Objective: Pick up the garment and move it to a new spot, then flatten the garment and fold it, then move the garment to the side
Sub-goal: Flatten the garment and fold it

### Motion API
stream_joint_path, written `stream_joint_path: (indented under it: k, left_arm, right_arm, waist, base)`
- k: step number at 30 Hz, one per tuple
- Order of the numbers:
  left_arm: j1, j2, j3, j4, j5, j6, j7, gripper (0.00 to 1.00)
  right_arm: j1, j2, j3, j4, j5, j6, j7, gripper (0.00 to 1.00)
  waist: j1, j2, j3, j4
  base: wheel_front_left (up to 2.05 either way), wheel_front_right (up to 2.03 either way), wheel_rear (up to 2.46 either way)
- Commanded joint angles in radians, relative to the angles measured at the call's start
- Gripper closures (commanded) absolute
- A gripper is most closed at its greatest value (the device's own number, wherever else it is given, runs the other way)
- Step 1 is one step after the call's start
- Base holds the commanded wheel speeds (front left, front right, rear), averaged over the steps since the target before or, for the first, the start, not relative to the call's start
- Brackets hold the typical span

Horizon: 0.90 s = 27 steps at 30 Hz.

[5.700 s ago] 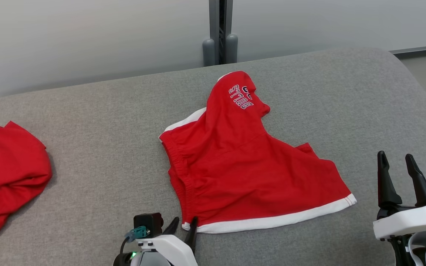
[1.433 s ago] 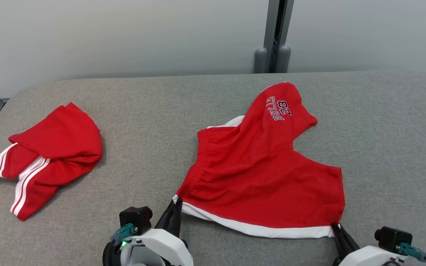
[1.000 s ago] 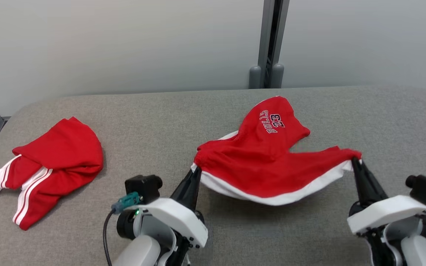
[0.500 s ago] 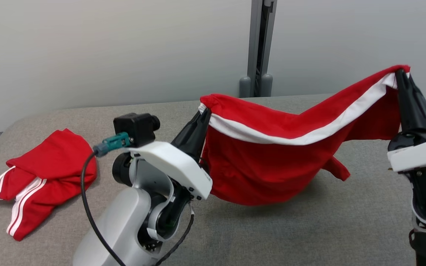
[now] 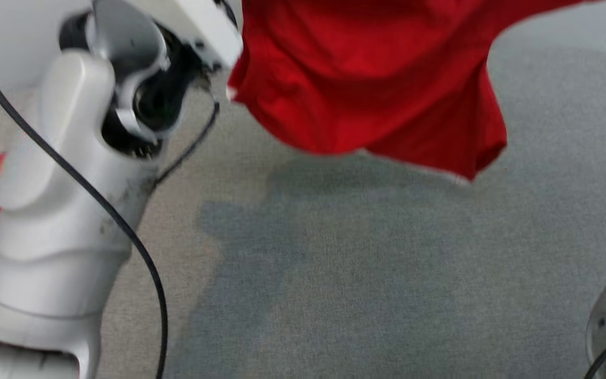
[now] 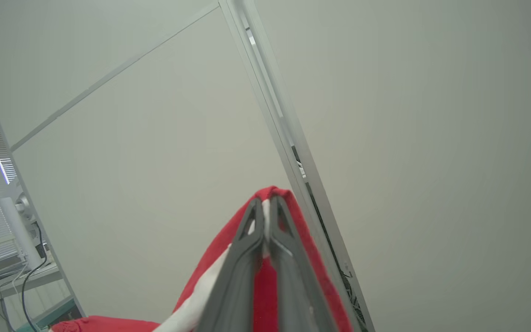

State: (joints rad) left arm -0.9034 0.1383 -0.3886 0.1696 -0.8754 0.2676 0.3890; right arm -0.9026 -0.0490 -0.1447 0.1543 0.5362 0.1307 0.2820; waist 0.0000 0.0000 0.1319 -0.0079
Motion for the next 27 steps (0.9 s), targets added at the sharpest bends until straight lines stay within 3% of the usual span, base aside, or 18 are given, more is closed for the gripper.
stream_joint_path:
  k: [1,6,11,14,16,27]
  left_arm:
    - [-0.101,0.003,0.015,0.045,0.016,-0.012,-0.006,1.00]
    - [-0.362,-0.009,0.063,0.234,0.057,-0.070,-0.131,1.00]
    - [-0.484,-0.031,0.093,0.417,0.063,-0.143,-0.289,1.00]
    - [-0.490,-0.035,0.059,0.545,0.097,-0.217,-0.376,1.00]
    - [-0.474,-0.037,0.045,0.606,0.107,-0.243,-0.410,1.00]
    - [-0.316,-0.055,-0.054,0.865,0.159,-0.337,-0.515,1.00]
  right_arm:
    - [-0.104,-0.003,0.006,0.054,-0.004,0.000,-0.017,1.00]
    - [-0.390,-0.003,0.045,0.236,-0.011,0.000,-0.170,1.00]
    - [-0.490,-0.003,0.107,0.393,0.020,0.000,-0.340,1.00]
    - [-0.458,-0.004,0.187,0.511,0.070,0.000,-0.414,1.00]
    - [-0.436,-0.004,0.228,0.564,0.105,0.000,-0.438,1.00]
    - [-0.249,-0.023,0.412,0.764,0.209,0.000,-0.496,1.00]
  waist:
    - [0.0000,0.0000,0.168,-0.039]
    - [0.0000,0.0000,0.297,-0.067]
    - [0.0000,0.0000,0.354,-0.077]
    - [0.0000,0.0000,0.391,-0.084]
    - [0.0000,0.0000,0.413,-0.087]
    - [0.0000,0.0000,0.400,-0.046]
  base:
    - [0.00,0.00,0.00]
    - [0.00,0.00,0.00]
    - [0.00,0.00,0.00]
    - [0.00,0.00,0.00]
    - [0.00,0.00,0.00]
    - [0.00,0.00,0.00]
